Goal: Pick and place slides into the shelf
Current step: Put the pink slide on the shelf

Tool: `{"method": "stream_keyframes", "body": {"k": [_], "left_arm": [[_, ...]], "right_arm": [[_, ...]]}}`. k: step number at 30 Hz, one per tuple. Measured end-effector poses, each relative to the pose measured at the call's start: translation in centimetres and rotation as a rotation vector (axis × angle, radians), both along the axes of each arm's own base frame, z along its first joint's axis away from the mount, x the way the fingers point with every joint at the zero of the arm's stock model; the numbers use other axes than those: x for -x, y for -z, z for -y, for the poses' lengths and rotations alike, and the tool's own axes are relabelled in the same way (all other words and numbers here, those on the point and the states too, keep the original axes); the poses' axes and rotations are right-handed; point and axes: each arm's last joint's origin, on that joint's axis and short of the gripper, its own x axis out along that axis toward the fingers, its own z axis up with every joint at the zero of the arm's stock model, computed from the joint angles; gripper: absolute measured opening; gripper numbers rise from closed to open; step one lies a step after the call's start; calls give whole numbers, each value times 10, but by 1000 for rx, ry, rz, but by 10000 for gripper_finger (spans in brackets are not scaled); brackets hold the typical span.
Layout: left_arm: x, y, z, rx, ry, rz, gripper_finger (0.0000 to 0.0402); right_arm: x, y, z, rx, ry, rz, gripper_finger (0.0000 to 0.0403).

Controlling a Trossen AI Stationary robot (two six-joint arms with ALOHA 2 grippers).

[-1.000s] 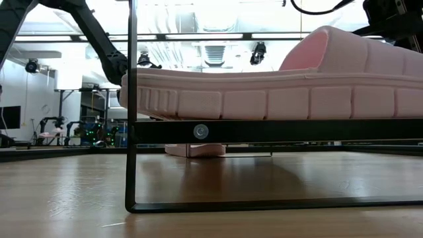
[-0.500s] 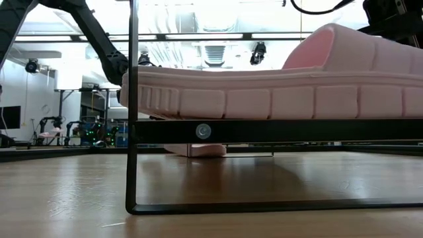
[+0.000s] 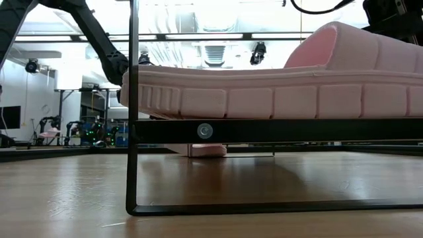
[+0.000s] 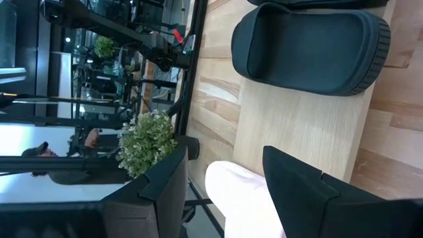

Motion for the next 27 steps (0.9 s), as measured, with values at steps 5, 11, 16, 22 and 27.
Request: {"method": "stream_keyframes", "body": {"k": [5,11,16,22,27], "left_arm": [[0,-1,-2,-4,-7,0,1],[-6,-14,-8,-34,-11,28,1],[-13,-32,-19,-102,-44,64,0],[-16,-48,-28,-150,-78,88,0],[-17,-56,-33,-170,-91,103,0]], "right_arm": [[0,0,0,0,0,0,187],[0,0,0,3,-1,-1,187],[0,0,0,3,-1,-1,187],[0,0,0,2,-2,-1,187],[0,0,0,-2,-3,-1,187]]}}
